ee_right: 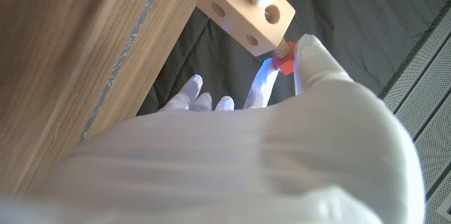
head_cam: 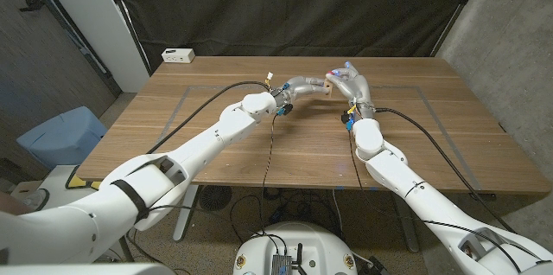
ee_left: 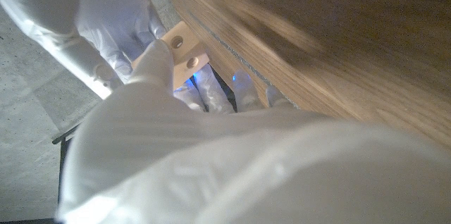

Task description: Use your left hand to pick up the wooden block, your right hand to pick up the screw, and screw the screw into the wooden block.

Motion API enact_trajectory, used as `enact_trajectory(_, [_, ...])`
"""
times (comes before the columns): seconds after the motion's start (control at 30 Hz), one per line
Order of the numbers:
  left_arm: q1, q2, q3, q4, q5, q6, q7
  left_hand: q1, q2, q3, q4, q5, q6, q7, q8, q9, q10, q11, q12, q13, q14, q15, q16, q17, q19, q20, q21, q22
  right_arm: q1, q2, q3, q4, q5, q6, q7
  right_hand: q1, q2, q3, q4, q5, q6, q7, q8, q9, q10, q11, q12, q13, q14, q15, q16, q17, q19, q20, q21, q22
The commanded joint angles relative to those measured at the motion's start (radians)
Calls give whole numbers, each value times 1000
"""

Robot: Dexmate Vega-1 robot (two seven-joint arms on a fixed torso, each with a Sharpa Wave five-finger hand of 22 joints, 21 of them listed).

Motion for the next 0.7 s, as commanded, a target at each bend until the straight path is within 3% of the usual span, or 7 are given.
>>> enact_trajectory(0.03, [8, 7, -2, -18, -1, 8, 5, -2, 2, 5, 2, 7, 10, 3, 6, 5, -1, -3, 5, -1, -1, -42, 4, 4, 0, 3, 5, 2, -11, -4, 4, -9, 0, 3, -4, -1, 11, 10, 1, 4, 1, -2, 9, 3, 5, -2, -2, 4, 5, -1, -3, 2, 8, -6, -1, 3])
enact_trajectory(0.7, [-3, -3, -2, 6, -3, -4, -2, -2, 3, 6, 2, 8, 8, 4, 5, 5, -2, -3, 6, -2, 1, -41, 5, 4, 0, 3, 5, 2, -4, -3, 0, -2, 2, -5, 4, -3, 9, 7, 1, 4, -2, 0, 11, -2, 3, -2, -3, 4, 4, 0, -4, 1, 8, -5, -1, 3])
